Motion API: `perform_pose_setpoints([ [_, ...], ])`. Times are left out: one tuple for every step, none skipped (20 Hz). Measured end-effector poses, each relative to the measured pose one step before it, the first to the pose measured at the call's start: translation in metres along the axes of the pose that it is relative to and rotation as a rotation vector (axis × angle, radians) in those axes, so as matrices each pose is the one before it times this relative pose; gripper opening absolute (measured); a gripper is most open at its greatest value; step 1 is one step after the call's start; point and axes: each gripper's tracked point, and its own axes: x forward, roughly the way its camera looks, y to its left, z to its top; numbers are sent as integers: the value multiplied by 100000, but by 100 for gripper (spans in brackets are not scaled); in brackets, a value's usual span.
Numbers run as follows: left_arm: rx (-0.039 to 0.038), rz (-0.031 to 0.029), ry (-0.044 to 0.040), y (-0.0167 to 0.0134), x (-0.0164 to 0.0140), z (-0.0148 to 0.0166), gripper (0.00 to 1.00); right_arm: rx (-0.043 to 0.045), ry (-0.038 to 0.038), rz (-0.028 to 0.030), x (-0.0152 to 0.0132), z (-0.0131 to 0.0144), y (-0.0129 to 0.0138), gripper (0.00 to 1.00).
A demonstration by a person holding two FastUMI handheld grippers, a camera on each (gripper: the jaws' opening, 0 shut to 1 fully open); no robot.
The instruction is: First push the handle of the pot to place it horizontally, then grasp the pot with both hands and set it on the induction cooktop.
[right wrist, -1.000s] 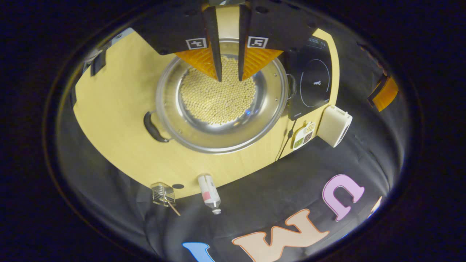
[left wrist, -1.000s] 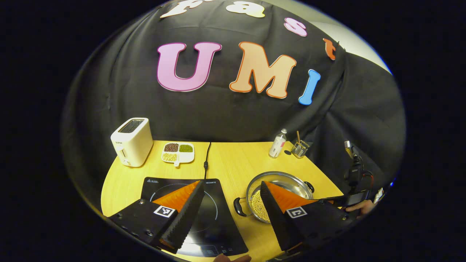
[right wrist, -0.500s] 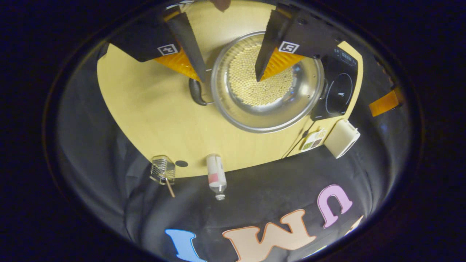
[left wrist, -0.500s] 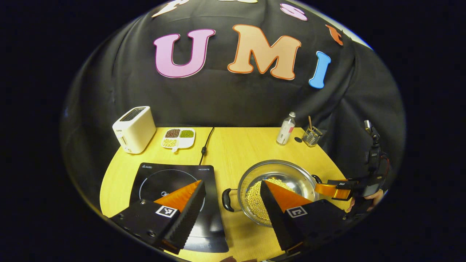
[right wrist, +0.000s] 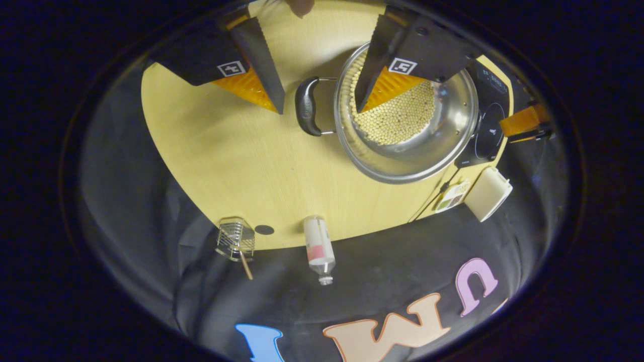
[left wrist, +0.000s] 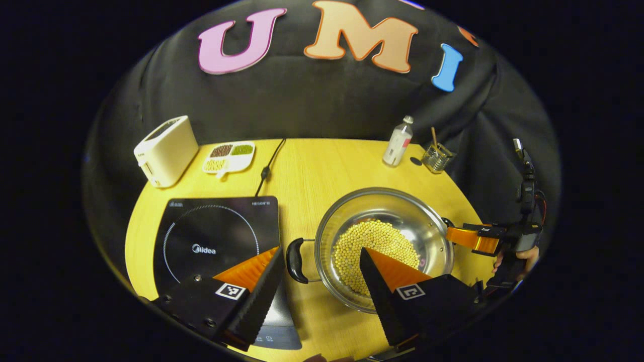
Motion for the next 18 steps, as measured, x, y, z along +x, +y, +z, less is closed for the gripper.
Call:
perform_pose_setpoints([
  [-1130,641,2253,243,789,-445,93,-544,1164,49,425,-271,63,80],
  [-278,1524,3101,404,791,-724,93,-383,934,-172,415,-172,-1,80],
  [725,1881,2737,586,807,-501,93,-65,1294,-70,406,-229,67,80],
  [710,2021,2159,525,807,-398,94,-69,1188,132,324,-195,181,80],
  [-108,967,1939,306,707,-309,93,-279,870,-33,466,-183,55,80],
  [-714,410,1413,60,593,-265,94,-117,809,-64,409,-77,60,80],
  [-612,236,882,112,459,-30,93,17,854,133,393,-130,172,80],
  [61,1,1145,114,458,-180,93,131,751,-248,331,-69,71,80],
  [621,-766,1329,-32,525,-143,93,40,881,-224,382,-208,103,80],
  [802,-602,1158,-40,426,-251,90,-107,1254,528,195,-167,198,80],
  [637,-125,994,38,495,-257,87,-273,1032,136,554,-254,170,80],
  [223,1070,1470,254,235,-165,80,-284,743,108,148,-124,85,77],
  [687,554,-1413,150,166,436,76,-450,835,-615,219,-172,17,76],
  [480,-307,-544,-83,509,205,72,-303,764,-963,276,-128,-80,76],
  [725,88,148,-53,168,56,67,132,837,41,289,-118,9,76],
  [1142,-63,-118,-87,154,85,73,508,791,-12,179,-226,-56,75],
  [702,225,635,-16,288,-83,77,222,1144,-1286,212,-220,-339,73],
  [872,166,472,-39,263,-51,77,352,675,-374,164,-133,-263,73],
])
